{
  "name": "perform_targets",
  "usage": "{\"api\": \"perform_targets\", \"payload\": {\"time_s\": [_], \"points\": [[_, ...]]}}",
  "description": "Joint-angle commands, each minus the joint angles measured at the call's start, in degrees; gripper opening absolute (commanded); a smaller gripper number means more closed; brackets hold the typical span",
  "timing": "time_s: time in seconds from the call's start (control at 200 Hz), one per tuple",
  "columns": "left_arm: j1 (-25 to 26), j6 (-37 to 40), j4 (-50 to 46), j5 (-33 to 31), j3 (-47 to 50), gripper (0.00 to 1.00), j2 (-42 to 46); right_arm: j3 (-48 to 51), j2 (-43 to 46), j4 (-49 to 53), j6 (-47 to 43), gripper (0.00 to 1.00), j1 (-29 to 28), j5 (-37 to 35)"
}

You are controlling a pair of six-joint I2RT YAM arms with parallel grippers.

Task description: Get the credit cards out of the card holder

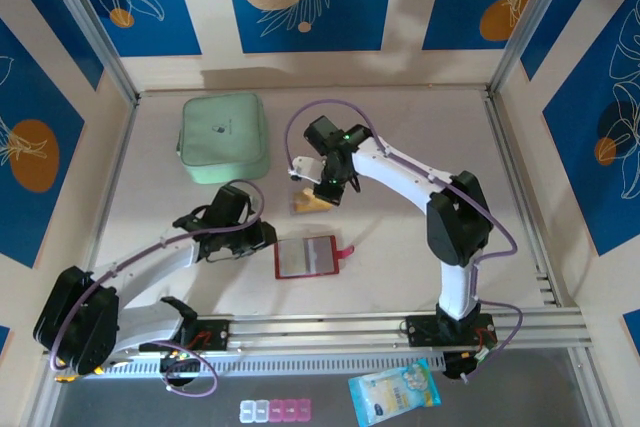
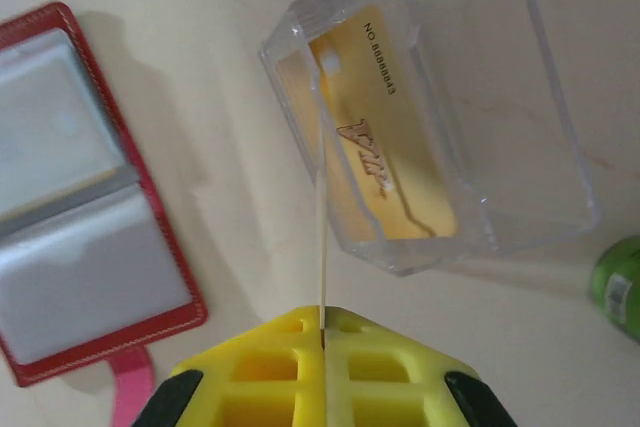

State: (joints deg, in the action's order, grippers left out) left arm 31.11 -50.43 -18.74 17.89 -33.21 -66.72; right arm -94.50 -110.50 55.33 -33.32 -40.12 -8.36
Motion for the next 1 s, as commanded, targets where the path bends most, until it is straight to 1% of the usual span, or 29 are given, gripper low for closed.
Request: {"api": "perform_targets", "payload": {"time_s": [0.0,0.18,0.48,0.955,0.995], "points": [[-0.6,0.8,-1.8,-0.1,1.4,0.25,1.7,-5.7,-3.5,6.1,-8.9,0.0,0.8,-1.2],[-0.7,0.1,-2.2,-1.0,2.7,0.26,4.1,-13.2,-7.5,9.7,-11.5,0.0,1.2,0.1],[-1.3,0.5,-2.2,-0.8,2.9,0.27,4.1,-19.2,-12.5,12.5,-14.2,0.0,1.0,1.0],[-1.7,0.8,-0.9,-0.1,3.2,0.28,2.4,-17.7,-15.1,13.3,-14.5,0.0,0.3,4.9],[-1.7,0.8,-0.8,0.0,3.2,0.28,2.3,-17.7,-15.1,13.4,-14.4,0.02,0.3,4.9]]}}
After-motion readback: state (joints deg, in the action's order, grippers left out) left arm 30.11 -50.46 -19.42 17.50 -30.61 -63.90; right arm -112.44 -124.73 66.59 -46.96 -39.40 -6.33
